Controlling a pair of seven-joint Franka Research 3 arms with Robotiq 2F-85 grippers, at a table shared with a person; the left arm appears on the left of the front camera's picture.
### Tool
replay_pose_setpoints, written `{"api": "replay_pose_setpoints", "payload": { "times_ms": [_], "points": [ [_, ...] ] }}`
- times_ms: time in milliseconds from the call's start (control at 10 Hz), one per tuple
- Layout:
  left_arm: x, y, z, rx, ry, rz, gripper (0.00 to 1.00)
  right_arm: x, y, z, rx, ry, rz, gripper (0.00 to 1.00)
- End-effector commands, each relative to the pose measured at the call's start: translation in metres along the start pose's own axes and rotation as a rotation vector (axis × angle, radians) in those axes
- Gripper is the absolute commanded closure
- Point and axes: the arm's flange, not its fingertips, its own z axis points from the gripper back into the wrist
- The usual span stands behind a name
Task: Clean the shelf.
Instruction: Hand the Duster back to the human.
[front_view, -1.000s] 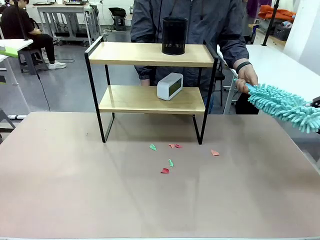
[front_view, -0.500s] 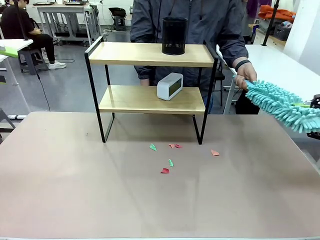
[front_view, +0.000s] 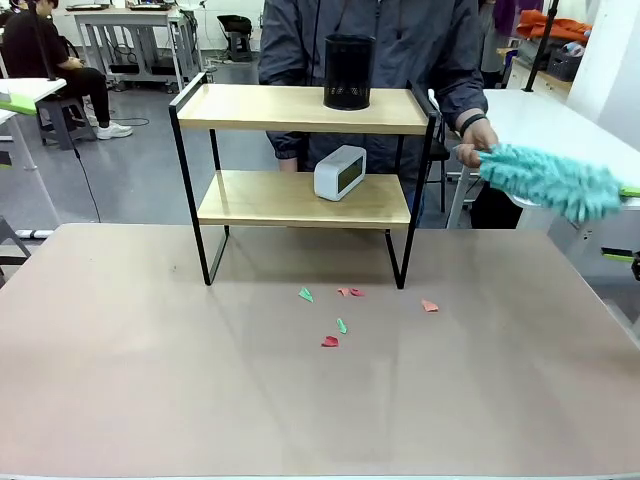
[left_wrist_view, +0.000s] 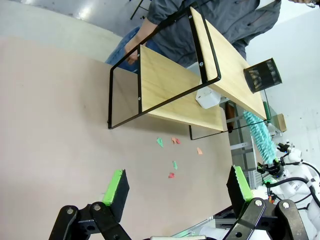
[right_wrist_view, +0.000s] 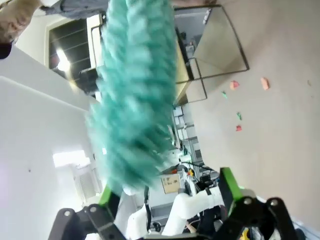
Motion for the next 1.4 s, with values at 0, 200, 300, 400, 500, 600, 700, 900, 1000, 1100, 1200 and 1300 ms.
{"api": "replay_pose_setpoints", "payload": {
  "times_ms": [0,200,300,400,500,600,700,900,1000,1100,1200,1300],
  "points": [
    [0.0,0.0,0.001,0.005,0.005,0.005,0.0,-0.022,0.007,0.012,0.008,0.055,0.069,0.0],
    [0.0,0.0,0.001,0.005,0.005,0.005,0.0,-0.051,0.019,0.012,-0.01,0.077,0.123,0.0],
    [0.0,0.0,0.0,0.0,0.0,0.0,0.0,-0.078,0.027,-0.004,-0.024,0.175,0.183,0.0],
    [-0.011,0.002,-0.012,-0.184,0.184,0.035,0.0,-0.094,0.032,-0.033,-0.045,0.222,0.204,0.0],
    [-0.022,0.011,-0.037,-0.275,0.306,0.087,0.0,-0.099,0.034,-0.071,-0.067,0.244,0.18,0.0],
    [-0.023,0.028,-0.067,-0.419,0.381,0.192,0.0,-0.093,0.035,-0.108,-0.058,0.231,0.144,0.0],
    [-0.03,0.041,-0.091,-0.414,0.377,0.233,0.0,-0.089,0.035,-0.142,-0.014,0.242,0.084,0.0],
    [-0.045,0.057,-0.129,-0.455,0.475,0.316,0.0,-0.083,0.021,-0.199,0.054,0.294,-0.056,0.0],
    [-0.052,0.066,-0.145,-0.446,0.512,0.317,0.0,-0.081,0.006,-0.218,0.047,0.336,-0.078,0.0],
    [-0.054,0.069,-0.152,-0.425,0.513,0.34,0.0,-0.075,-0.013,-0.234,-0.058,0.178,-0.078,0.0],
    [-0.047,0.069,-0.15,-0.399,0.478,0.375,0.0,-0.052,0.035,-0.209,0.023,0.342,-0.035,0.0],
    [-0.06,0.075,-0.151,-0.439,0.521,0.36,0.0,-0.052,0.035,-0.209,0.023,0.342,-0.035,0.0]
  ]
}}
